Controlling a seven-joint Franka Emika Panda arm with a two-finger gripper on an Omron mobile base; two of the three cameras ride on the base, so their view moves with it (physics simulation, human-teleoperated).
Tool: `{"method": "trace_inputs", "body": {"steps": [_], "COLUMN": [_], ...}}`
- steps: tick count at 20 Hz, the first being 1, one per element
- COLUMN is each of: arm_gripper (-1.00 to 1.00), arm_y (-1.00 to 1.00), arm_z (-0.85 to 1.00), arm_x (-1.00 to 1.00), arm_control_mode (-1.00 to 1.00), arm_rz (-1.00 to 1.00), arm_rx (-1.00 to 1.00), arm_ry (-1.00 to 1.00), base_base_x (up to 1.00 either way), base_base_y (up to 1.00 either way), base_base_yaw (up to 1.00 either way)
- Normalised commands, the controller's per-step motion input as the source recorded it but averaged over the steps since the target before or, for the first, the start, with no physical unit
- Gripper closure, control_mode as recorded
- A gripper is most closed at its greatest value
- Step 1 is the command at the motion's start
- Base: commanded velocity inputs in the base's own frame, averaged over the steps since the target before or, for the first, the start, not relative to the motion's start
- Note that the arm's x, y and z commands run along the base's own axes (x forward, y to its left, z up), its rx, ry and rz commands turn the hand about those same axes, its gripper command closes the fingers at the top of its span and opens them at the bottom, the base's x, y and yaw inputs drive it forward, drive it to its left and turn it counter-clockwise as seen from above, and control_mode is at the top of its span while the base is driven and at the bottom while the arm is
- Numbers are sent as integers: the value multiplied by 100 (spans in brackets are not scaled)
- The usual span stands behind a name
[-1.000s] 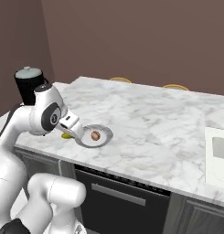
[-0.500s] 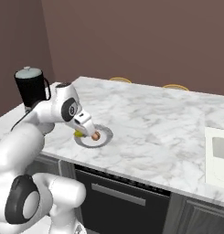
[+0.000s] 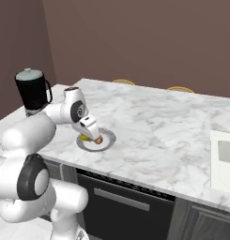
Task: Pick the banana and tangerine from the fridge and place them on the plate next to the blender to make a fruit smoothie.
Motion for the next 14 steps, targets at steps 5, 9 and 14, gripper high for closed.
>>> {"method": "trace_inputs", "body": {"steps": [5,9,14], "arm_gripper": [100,100,100], "arm_y": [0,0,0], "arm_z": [-24,-29,-30], "arm_x": [36,36,34], "arm_control_mode": [-100,-100,-100], "arm_rz": [-3,-1,-1], "arm_rx": [0,0,0], "arm_ry": [0,0,0], "base_base_x": [0,0,0], "base_base_y": [0,0,0], "base_base_yaw": [0,0,0]}}
